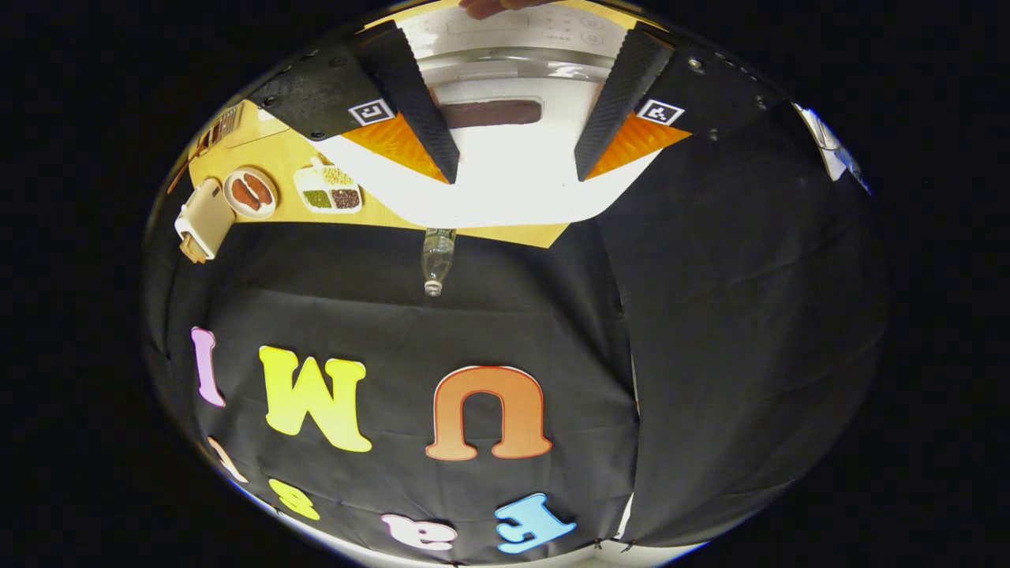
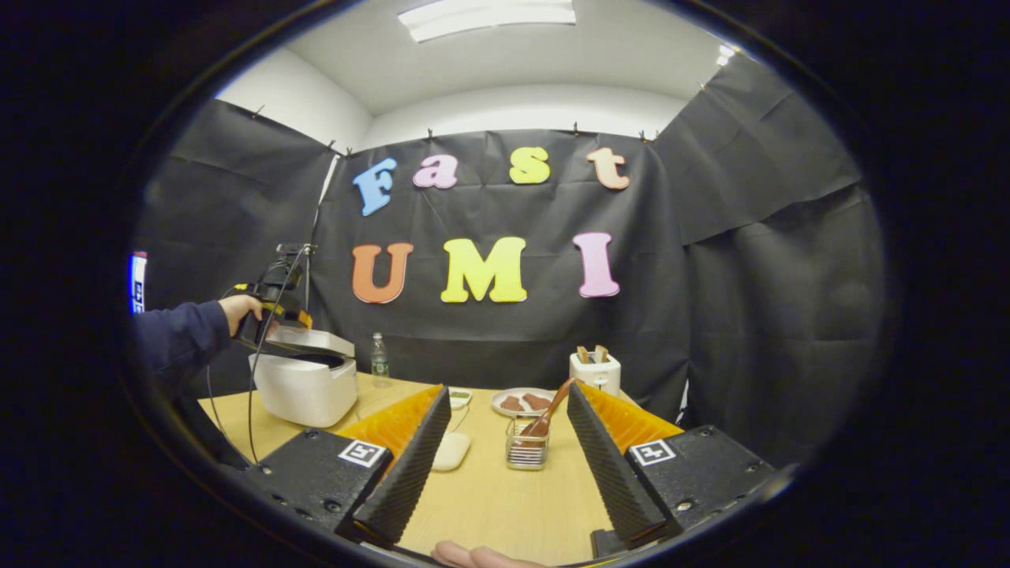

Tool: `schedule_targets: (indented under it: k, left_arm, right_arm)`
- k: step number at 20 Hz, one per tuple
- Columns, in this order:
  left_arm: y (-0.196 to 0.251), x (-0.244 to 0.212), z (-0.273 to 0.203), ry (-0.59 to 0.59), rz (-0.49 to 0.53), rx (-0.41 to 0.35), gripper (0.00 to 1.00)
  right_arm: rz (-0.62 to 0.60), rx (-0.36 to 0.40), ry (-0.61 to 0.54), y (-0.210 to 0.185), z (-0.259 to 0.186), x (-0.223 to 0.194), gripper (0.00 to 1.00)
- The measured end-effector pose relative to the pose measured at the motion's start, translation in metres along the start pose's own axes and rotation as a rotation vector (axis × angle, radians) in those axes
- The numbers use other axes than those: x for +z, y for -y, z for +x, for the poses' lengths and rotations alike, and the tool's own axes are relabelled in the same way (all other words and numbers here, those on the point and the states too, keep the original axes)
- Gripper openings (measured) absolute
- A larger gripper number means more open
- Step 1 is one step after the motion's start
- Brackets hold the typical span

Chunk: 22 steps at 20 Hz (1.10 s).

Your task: Close the left gripper, press the button to open the rice cooker; take a wooden spoon from the chopstick holder with the right hand, scoop a spoonful of rice and pour it into the rice cooker, then put the wooden spoon back into the chopstick holder.

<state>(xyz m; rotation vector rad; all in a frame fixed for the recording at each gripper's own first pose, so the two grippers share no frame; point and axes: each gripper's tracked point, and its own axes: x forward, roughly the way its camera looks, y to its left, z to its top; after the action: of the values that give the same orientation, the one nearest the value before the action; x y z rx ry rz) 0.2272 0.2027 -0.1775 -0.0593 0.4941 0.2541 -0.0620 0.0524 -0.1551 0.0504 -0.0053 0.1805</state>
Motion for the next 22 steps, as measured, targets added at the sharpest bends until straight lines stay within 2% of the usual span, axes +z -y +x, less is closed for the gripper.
schedule_targets:
  k: [6,8,14,22]
  left_arm:
    - [0.004,-0.045,-0.007,-0.155,-0.017,-0.022,0.96]
    - [0.006,-0.06,-0.013,-0.22,-0.026,-0.016,0.96]
    - [0.009,-0.065,-0.027,-0.185,-0.014,-0.032,0.96]
    - [0.011,-0.068,-0.029,-0.025,0.021,-0.079,0.97]
  right_arm:
    - [-0.009,0.01,-0.014,-0.011,-0.003,-0.005,0.95]
    - [-0.01,0.009,-0.011,-0.013,-0.005,-0.005,0.97]
    - [-0.04,-0.001,0.01,-0.018,-0.021,0.004,0.95]
    - [-0.064,0.016,0.031,-0.035,-0.038,0.013,0.97]
